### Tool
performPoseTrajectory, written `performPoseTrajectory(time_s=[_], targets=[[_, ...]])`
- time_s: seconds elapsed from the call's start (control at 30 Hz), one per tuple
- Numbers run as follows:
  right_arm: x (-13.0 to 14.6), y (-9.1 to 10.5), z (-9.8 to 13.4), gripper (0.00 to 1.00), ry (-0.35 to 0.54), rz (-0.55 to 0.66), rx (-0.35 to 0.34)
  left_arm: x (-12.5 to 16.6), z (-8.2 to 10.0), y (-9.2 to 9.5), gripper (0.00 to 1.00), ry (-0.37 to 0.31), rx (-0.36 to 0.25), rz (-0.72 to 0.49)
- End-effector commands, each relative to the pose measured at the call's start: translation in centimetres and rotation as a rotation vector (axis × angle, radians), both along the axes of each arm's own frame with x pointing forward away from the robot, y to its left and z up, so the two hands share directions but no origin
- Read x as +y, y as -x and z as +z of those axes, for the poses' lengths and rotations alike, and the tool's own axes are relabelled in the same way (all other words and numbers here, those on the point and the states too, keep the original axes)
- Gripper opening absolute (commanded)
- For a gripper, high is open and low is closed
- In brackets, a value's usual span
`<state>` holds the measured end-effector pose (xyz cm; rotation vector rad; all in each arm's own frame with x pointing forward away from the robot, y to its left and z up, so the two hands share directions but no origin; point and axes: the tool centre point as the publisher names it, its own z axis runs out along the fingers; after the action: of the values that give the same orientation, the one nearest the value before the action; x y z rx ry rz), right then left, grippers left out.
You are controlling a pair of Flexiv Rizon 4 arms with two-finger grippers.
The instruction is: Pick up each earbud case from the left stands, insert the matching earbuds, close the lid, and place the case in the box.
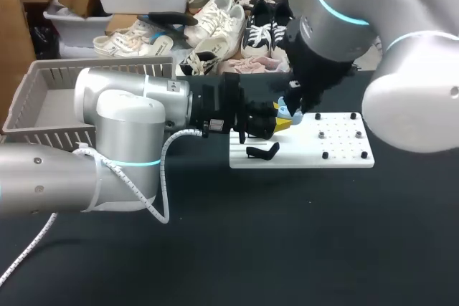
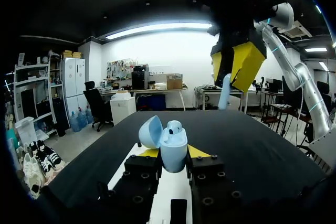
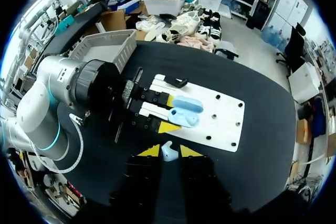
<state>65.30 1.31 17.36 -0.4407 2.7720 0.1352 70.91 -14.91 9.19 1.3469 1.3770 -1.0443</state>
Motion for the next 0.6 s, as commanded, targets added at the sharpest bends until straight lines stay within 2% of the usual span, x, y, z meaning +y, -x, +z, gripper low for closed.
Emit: performPoseTrajectory(time_s=[0.03, 0.37, 0.6], targets=[[1.4, -0.8, 0.2, 0.00, 0.025, 0.007, 0.025, 0.0, 0.0, 0.2, 0.00, 0.001, -0.002, 0.005], [2.5, -2.9, -0.4, 0.00, 0.037, 0.021, 0.034, 0.0, 0.0, 0.2, 0.00, 0.001, -0.002, 0.005], [2.3, -4.0, -1.0, 0.00, 0.039, 0.019, 0.040, 0.0, 0.0, 0.2, 0.00, 0.001, -0.002, 0.005]])
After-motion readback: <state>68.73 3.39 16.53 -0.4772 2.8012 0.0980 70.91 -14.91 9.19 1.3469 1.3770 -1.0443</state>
